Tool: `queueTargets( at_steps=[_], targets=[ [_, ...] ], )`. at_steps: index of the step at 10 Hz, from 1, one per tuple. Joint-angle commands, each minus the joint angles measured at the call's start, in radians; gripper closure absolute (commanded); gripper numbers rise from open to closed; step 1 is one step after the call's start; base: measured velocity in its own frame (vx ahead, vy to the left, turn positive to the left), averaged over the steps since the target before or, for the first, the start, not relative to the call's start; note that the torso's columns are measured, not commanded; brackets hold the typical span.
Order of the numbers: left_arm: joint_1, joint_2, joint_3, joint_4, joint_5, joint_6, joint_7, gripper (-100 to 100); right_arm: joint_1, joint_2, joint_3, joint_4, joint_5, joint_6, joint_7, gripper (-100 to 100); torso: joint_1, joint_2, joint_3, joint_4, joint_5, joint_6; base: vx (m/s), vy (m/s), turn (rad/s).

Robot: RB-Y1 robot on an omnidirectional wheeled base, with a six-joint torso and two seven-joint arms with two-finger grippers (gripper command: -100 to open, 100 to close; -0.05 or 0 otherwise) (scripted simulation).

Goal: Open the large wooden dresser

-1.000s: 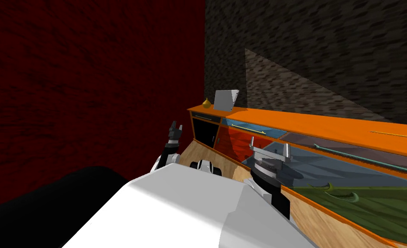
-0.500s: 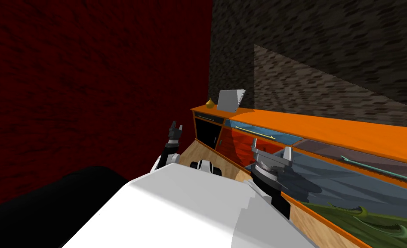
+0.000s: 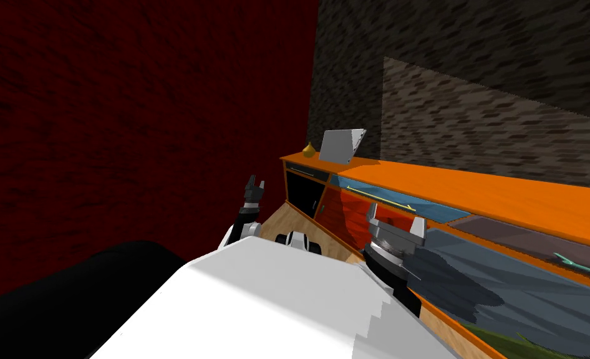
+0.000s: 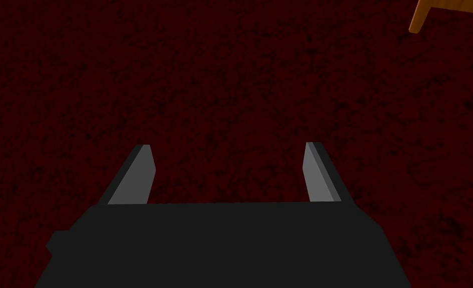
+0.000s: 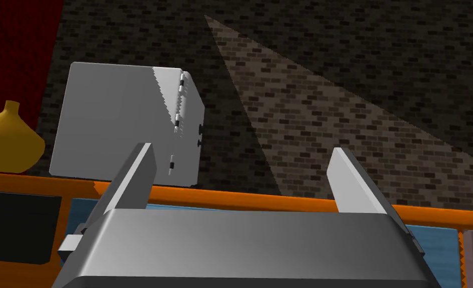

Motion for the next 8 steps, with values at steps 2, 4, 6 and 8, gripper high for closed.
queueTargets(
  at_steps=[2,4,6,8],
  targets=[
    [0.0,0.0,0.0,0.0,0.0,0.0,0.0,0,0.008,0.001,0.007,0.015,-0.03,-0.029,-0.104,-100,0.001,0.0,0.0,0.0,0.0,-0.001,0.024,-0.025,0.219],
    [0.0,0.0,0.0,0.0,0.0,0.0,0.0,0,0.016,0.003,0.014,0.028,-0.054,-0.054,-0.154,-100,0.0,0.001,0.0,0.0,0.0,0.0,0.019,-0.023,0.084],
    [0.0,0.0,0.0,0.0,0.0,0.0,0.0,0,0.016,0.003,0.014,0.028,-0.054,-0.054,-0.187,-100,-0.001,0.0,0.0,0.0,0.0,0.0,0.02,-0.028,0.075],
    [0.0,0.0,0.0,0.0,0.0,0.0,0.0,0,0.023,0.006,0.021,0.042,-0.079,-0.079,-0.253,-100,0.0,0.0,0.0,0.0,0.0,-0.001,0.018,-0.031,0.195]
  ],
)
